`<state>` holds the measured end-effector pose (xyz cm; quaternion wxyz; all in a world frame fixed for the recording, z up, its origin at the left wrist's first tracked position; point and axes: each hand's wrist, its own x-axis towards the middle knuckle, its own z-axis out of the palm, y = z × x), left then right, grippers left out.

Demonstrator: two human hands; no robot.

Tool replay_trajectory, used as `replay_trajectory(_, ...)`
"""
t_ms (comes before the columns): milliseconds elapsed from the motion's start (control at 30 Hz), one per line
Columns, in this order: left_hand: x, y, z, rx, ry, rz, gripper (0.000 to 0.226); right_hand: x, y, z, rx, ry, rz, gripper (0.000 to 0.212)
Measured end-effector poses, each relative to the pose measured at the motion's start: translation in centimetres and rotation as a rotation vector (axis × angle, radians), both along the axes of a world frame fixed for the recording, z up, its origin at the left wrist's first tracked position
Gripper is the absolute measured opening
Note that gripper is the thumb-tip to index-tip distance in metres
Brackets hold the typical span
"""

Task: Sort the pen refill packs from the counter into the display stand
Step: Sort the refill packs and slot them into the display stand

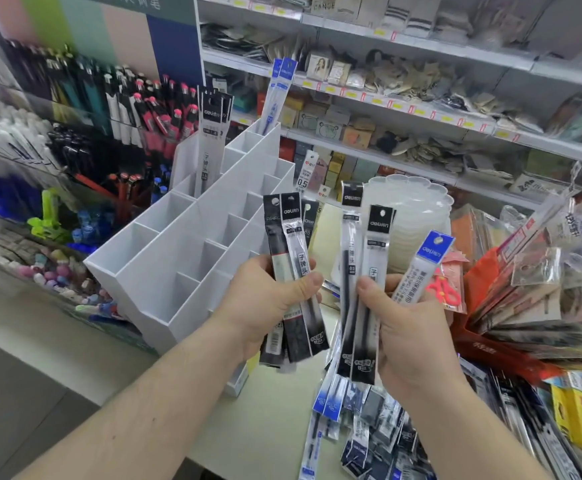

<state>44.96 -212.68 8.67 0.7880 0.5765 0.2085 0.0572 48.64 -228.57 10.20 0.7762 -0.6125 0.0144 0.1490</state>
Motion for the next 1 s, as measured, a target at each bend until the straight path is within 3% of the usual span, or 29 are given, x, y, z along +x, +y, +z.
replay_trajectory(133,-0.1,-0.5,0.2,-0.012,-0.002,-0.016,0.042,-0.6,0.6,-0.1,-0.031,-0.035,0.030,0.008)
replay_trajectory(267,-0.2,-0.8,0.4,-0.063,-0.044,-0.072,0.043,-0.9,1.1,0.3,-0.094,-0.080,0.045,0.036)
replay_trajectory(433,-0.3,-1.0,0.6,-0.052,-0.050,-0.098,0.053,-1.2,1.4,0.2,-0.158,-0.122,0.016,0.032)
replay_trajectory(533,-0.5,-0.8,0.9,-0.043,-0.027,-0.133,0.061,-1.1,1.3,0.0,-0.148,-0.129,0.006,0.019)
replay_trajectory(700,-0.6,-0.3,1.0,-0.056,-0.009,-0.140,0.037,-0.6,1.1,0.0,-0.162,-0.115,0.029,0.010)
replay_trajectory(867,-0.3,0.5,0.8,0.025,0.049,-0.147,0.024,0.7,-0.1,1.7,-0.100,-0.177,0.166,0.040)
replay_trajectory(967,-0.3,0.3,1.0,0.048,0.062,-0.192,0.023,0.7,0.3,2.6,-0.087,-0.184,0.263,0.011)
replay_trajectory(1000,-0.3,0.2,1.1,0.033,0.058,-0.212,0.024,0.8,0.6,2.6,-0.080,-0.163,0.270,0.009)
